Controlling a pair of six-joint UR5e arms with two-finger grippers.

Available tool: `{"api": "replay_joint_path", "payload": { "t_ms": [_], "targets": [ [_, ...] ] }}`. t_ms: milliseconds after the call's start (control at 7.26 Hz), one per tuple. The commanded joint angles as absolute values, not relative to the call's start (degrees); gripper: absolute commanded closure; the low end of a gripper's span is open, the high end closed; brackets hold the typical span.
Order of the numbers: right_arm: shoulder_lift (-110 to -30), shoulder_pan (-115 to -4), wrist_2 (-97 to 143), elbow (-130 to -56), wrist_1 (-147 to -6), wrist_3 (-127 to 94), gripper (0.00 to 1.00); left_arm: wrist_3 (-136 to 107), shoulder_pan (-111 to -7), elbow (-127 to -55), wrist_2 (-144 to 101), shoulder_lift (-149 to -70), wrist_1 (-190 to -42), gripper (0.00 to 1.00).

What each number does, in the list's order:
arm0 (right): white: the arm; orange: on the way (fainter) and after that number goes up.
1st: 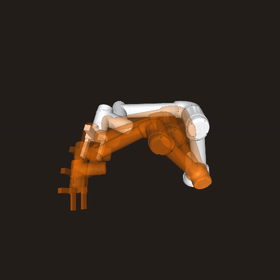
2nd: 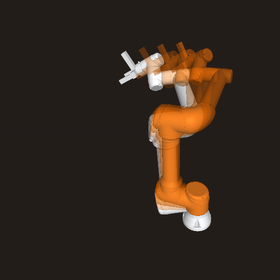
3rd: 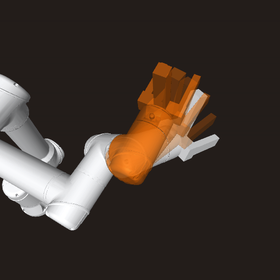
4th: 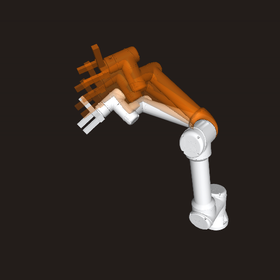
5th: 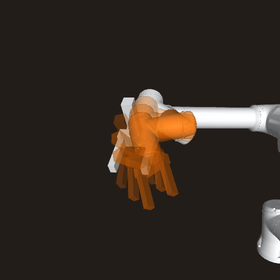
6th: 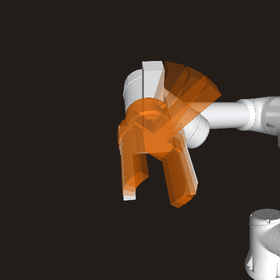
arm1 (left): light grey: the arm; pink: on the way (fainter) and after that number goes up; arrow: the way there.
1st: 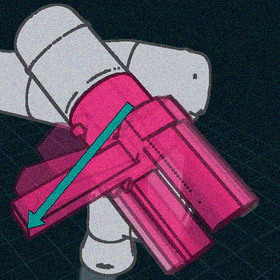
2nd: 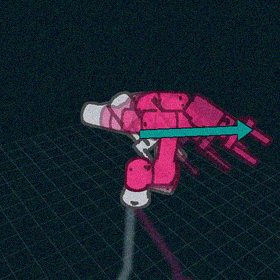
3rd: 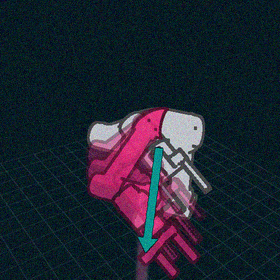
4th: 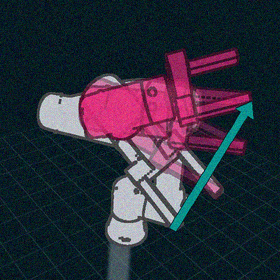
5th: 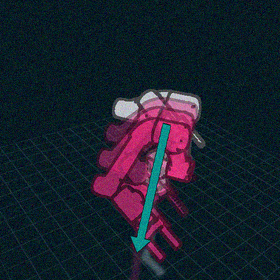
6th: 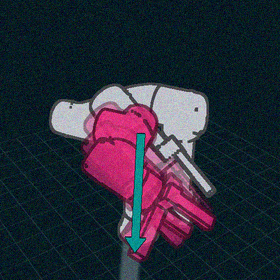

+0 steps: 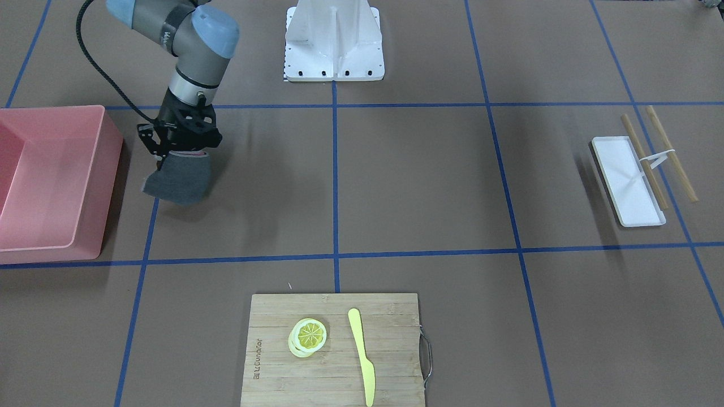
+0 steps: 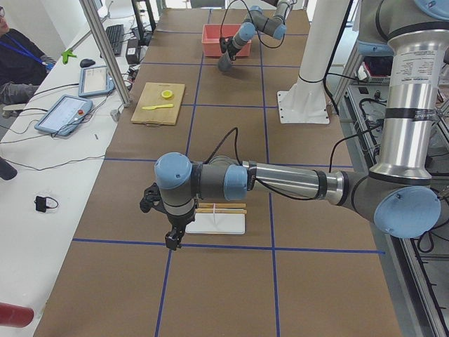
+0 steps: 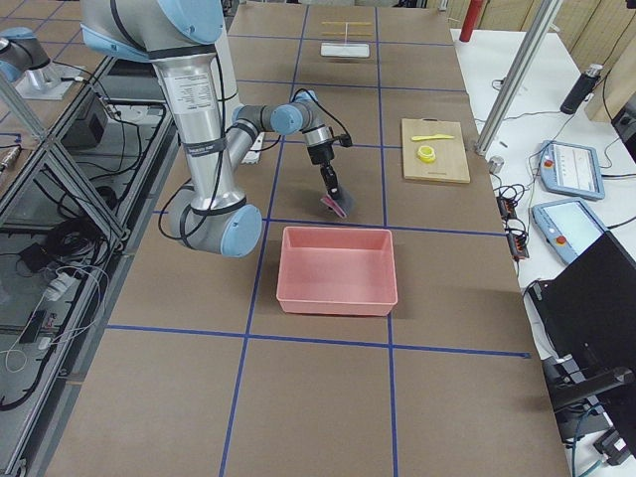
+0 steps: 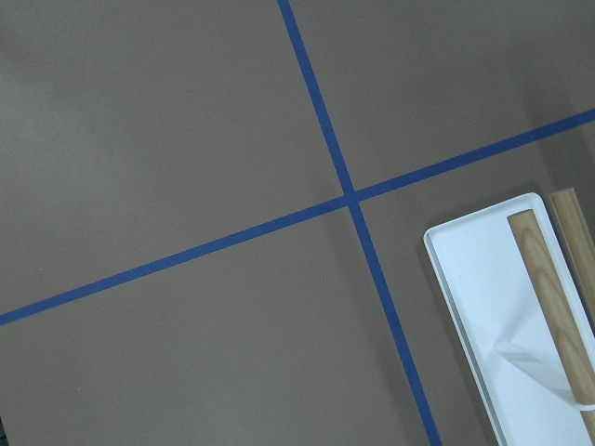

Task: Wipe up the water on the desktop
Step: 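Wipe the towel with the right gripper across the table center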

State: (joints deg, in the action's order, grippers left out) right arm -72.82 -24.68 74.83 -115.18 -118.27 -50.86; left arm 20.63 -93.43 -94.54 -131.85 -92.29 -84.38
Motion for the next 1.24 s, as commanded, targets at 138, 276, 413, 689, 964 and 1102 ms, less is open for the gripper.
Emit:
{"api": "replay_joint_path", "payload": {
  "t_ms": [138,276,413,689,964,1102],
  "targets": [
    [-67.92,-22.77,76.19,-110.86,-119.36,-52.54,1.0,20.57,-93.43,-94.22,-131.92,-92.37,-84.37,0.01],
    [-61.85,-21.37,77.16,-105.87,-118.49,-57.26,1.0,20.57,-93.43,-94.13,-131.92,-92.37,-84.37,0.01],
    [-59.35,-20.84,77.25,-104.43,-113.43,-59.48,1.0,20.57,-93.43,-94.04,-131.92,-92.29,-84.46,0.01],
    [-56.36,-18.9,77.26,-101.71,-102.96,-66.94,1.0,20.57,-93.43,-94.04,-131.92,-92.2,-84.46,0.01],
    [-50.38,-16.71,77.26,-97.31,-96.73,-80.17,1.0,20.57,-93.43,-94.13,-131.92,-92.2,-84.38,0.01],
    [-50.19,-16.7,77.26,-100.78,-92.5,-83.46,1.0,20.57,-93.43,-93.96,-131.92,-92.2,-84.37,0.01]
  ]
}}
